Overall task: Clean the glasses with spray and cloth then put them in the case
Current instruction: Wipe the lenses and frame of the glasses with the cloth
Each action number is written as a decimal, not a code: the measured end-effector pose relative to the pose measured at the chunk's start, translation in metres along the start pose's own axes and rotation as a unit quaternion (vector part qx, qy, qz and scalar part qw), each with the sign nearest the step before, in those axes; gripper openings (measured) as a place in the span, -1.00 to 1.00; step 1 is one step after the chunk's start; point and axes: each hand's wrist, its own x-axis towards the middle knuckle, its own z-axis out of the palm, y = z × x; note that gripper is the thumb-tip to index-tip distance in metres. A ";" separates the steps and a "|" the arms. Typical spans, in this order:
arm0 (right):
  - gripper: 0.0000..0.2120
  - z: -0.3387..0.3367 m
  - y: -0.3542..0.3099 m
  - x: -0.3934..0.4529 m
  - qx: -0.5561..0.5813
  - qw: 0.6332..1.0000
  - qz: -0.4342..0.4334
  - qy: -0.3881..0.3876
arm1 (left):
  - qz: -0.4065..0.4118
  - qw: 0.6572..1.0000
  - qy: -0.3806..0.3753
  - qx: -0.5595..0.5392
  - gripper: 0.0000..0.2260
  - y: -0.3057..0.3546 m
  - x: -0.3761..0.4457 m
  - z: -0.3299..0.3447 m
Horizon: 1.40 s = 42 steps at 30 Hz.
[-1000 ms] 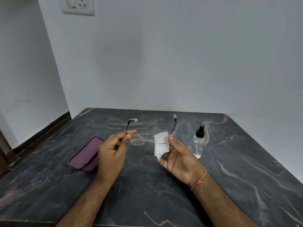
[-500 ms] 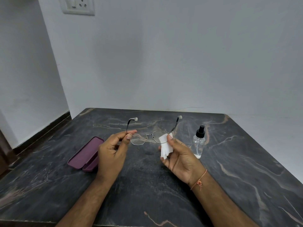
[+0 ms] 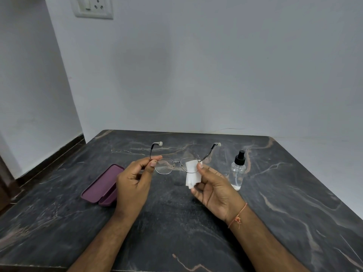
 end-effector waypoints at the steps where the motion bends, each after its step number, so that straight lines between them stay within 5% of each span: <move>1: -0.74 0.000 0.001 0.001 -0.005 1.000 -0.007 0.004 | 0.006 1.000 0.001 0.006 -0.79 0.000 0.000 0.000; 7: -0.82 -0.007 0.006 0.015 -0.040 0.987 -0.100 0.118 | 0.026 0.995 0.017 0.097 -0.76 -0.005 0.002 -0.001; 14: -0.87 -0.020 0.004 0.019 -0.218 0.919 -0.227 0.236 | 0.056 0.983 -0.006 0.172 -0.79 -0.005 0.004 -0.003; 16: -0.91 -0.019 0.006 0.016 -0.357 0.860 -0.277 0.236 | 0.068 0.980 -0.022 0.186 -0.77 -0.003 0.003 -0.003; 20: -0.88 -0.018 0.021 0.011 -0.620 0.648 -0.397 0.198 | 0.099 0.972 -0.054 0.207 -0.79 -0.003 0.002 -0.003; 22: -0.85 -0.019 0.024 0.014 -0.662 0.606 -0.404 0.177 | 0.121 0.968 -0.078 0.206 -0.82 -0.003 0.002 -0.002; 30: -0.77 -0.017 0.029 0.016 -0.710 0.612 -0.330 0.112 | 0.158 0.959 -0.120 0.204 -0.86 -0.010 0.001 -0.001; 42: -0.79 -0.016 0.026 0.015 -0.711 0.639 -0.271 0.118 | 0.148 0.963 -0.121 0.190 -0.81 -0.009 0.000 0.000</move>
